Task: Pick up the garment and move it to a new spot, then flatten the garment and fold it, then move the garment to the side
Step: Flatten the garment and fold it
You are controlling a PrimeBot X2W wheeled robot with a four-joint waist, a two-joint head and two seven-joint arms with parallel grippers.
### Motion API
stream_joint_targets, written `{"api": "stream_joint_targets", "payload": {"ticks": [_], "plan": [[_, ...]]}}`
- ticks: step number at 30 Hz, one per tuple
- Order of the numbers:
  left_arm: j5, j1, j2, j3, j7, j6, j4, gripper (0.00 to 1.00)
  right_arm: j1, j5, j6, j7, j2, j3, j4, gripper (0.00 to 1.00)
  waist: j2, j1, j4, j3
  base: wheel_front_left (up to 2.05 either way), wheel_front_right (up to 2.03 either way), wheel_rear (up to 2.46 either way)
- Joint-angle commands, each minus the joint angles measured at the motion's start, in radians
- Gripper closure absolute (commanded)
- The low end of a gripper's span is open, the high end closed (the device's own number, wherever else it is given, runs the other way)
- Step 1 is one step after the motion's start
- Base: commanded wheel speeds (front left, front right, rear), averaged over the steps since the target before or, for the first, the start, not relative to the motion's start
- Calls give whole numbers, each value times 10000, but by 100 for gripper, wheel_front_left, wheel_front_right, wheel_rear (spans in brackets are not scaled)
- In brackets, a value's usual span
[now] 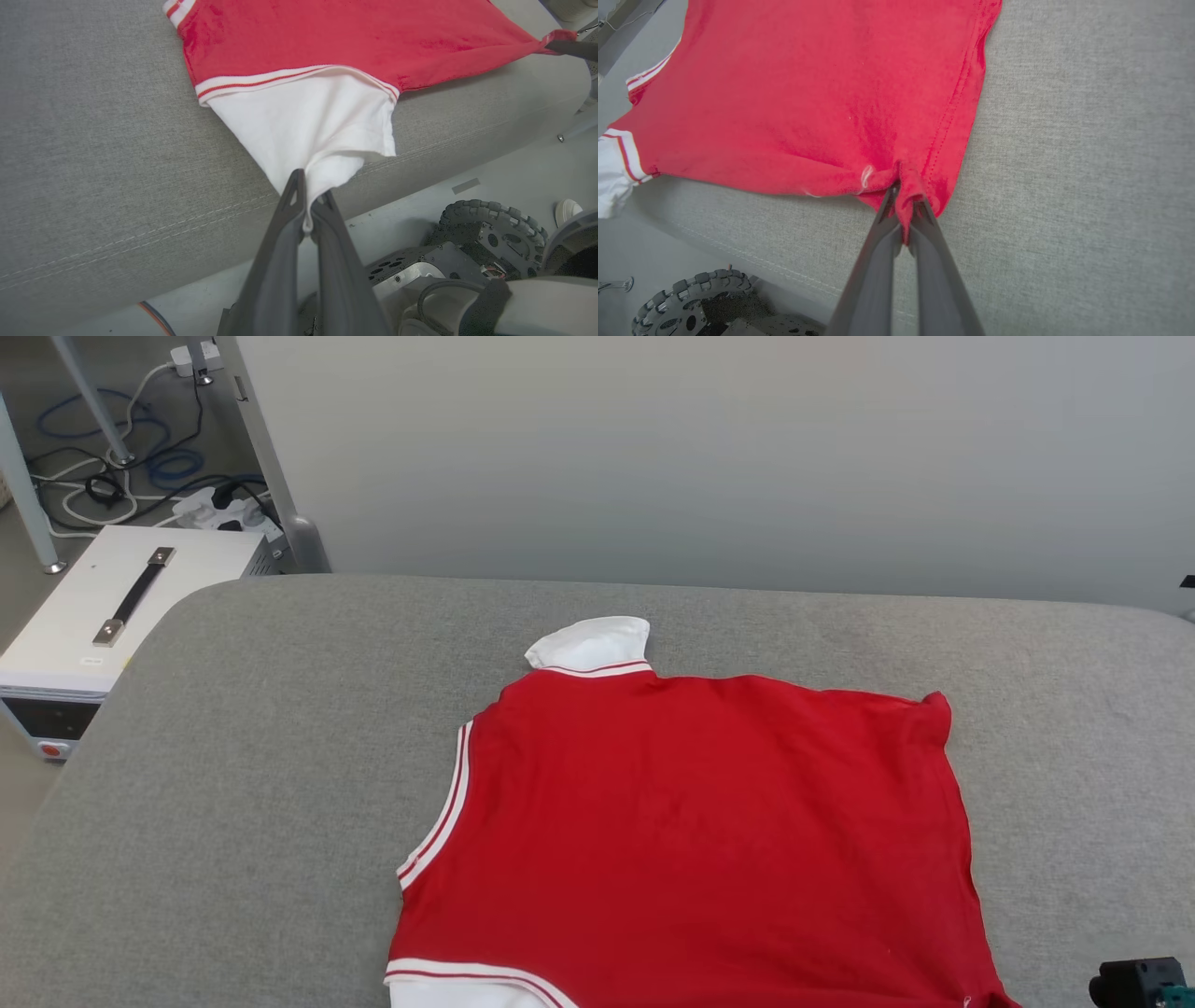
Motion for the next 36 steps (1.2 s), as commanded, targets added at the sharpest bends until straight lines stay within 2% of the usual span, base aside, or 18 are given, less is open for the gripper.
{"api": "stream_joint_targets", "payload": {"ticks": [1, 11, 19, 26, 36], "plan": [[-89, 145, 96, -31, 65, -85, -119, 100, 279, -15, -9, 226, 62, -224, -287, 100, -1, 1, -6, 25, 0, 0, 0], [478, -784, -90, 497, -651, 57, -381, 100, 609, -655, -9, 1194, 536, -1681, -1993, 100, -1, 1, -134, 275, 0, 0, 0], [647, -2269, -388, 849, -327, 126, -292, 100, -28, -819, -9, 1967, 651, -2159, -2611, 100, -1, 1, -288, 664, 0, 0, 0], [869, -3575, -756, 731, 403, 94, 448, 100, -1170, -1028, -9, 2524, 674, -1814, -2359, 100, -1, 1, -501, 1402, 0, 0, 0], [1112, -4862, -1269, 584, 813, 8, 2231, 100, -2846, -1394, -9, 2933, 764, -1048, -1042, 100, -1, 1, -781, 2294, 0, 0, 0]]}}
